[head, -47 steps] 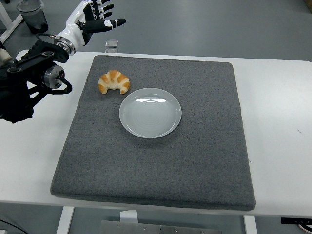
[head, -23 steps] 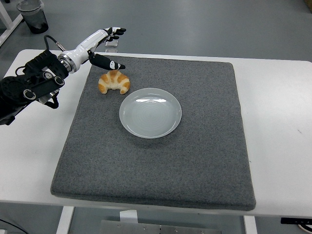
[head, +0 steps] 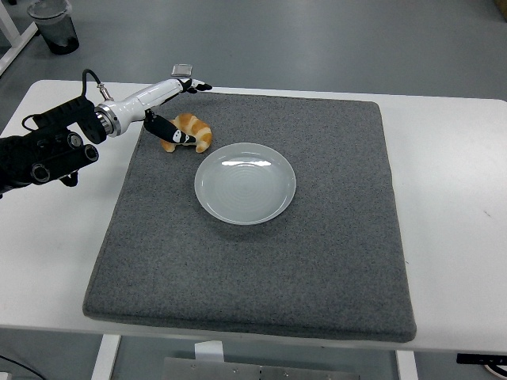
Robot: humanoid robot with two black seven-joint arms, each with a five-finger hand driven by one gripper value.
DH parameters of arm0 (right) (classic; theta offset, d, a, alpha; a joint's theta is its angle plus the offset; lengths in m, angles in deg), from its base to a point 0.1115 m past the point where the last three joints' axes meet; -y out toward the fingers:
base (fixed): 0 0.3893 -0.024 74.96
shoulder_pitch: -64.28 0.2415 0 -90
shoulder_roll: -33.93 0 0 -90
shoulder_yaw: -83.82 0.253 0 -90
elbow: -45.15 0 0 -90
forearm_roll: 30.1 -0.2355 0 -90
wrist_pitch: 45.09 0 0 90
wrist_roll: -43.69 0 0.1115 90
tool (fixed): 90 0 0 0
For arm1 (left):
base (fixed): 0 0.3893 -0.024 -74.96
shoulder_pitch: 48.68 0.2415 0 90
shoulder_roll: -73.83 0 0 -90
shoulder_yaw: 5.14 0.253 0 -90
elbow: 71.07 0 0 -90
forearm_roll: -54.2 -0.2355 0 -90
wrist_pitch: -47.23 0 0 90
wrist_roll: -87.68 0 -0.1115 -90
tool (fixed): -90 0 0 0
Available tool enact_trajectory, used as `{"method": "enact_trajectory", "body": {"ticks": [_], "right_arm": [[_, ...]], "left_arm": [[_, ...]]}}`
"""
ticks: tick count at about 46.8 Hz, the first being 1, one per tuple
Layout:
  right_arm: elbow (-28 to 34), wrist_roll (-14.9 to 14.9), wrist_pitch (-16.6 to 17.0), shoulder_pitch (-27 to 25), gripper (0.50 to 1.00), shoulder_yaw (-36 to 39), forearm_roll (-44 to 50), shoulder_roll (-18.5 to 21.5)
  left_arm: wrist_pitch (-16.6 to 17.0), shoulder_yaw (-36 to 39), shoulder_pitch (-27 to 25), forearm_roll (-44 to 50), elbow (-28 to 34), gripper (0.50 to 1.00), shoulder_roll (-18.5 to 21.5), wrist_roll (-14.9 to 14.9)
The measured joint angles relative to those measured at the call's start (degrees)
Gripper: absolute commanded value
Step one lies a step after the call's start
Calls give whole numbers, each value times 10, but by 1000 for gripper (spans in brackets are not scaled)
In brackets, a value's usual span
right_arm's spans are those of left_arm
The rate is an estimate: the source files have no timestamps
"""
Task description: Place the bread on the plate
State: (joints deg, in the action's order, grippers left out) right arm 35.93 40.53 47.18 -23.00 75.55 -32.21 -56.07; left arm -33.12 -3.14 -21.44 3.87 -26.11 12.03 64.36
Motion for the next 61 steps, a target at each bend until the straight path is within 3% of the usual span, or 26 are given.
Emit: {"method": "enact_trajectory", "body": {"ticks": [37, 48, 61], "right_arm": [[0, 0, 0, 0, 930, 0, 0, 0], [0, 0, 0, 0, 930, 0, 0, 0], [0, 0, 0, 0, 932, 0, 0, 0]], "left_arm": [[-7, 6, 10, 0, -46, 990, -9, 1], [-7, 39, 11, 2, -52, 988, -32, 1], [-4, 34, 13, 14, -111, 988, -75, 2]]}}
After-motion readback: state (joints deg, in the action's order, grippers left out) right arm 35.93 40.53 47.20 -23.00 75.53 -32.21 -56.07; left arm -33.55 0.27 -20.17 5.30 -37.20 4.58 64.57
